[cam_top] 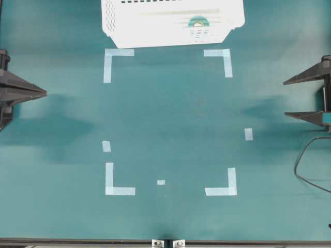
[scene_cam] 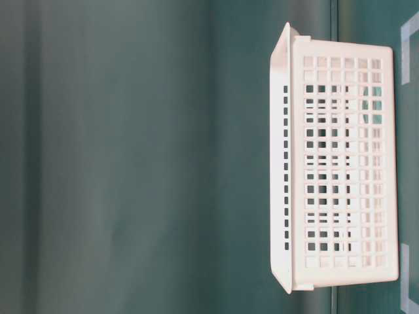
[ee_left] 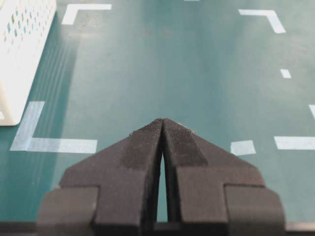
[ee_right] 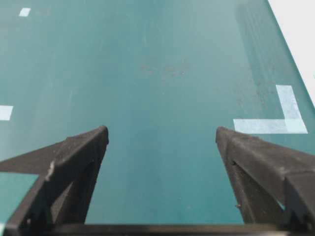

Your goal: Put the tape in the middle into the white basket.

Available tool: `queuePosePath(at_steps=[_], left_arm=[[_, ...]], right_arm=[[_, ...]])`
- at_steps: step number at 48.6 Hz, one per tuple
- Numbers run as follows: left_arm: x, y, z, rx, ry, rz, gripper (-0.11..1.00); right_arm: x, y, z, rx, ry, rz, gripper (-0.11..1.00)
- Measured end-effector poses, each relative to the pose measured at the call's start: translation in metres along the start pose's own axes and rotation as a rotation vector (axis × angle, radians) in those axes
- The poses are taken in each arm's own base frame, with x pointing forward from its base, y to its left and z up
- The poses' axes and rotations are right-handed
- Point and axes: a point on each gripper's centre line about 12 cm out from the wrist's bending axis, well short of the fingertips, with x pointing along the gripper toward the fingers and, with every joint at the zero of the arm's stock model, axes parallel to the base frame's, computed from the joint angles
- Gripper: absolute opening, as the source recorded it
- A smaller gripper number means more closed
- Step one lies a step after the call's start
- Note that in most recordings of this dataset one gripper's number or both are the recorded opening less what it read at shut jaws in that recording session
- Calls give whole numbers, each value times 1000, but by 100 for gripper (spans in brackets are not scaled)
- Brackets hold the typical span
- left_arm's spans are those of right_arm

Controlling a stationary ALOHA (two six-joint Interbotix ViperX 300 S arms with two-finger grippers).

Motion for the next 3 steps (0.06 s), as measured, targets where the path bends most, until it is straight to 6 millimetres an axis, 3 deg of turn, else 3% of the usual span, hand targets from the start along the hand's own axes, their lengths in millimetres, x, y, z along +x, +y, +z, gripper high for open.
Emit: queuePosePath(at_steps=[3], left_arm=[[0,0,-1,0,2,0,-11]], right_arm=[[0,0,0,0,0,0,97]])
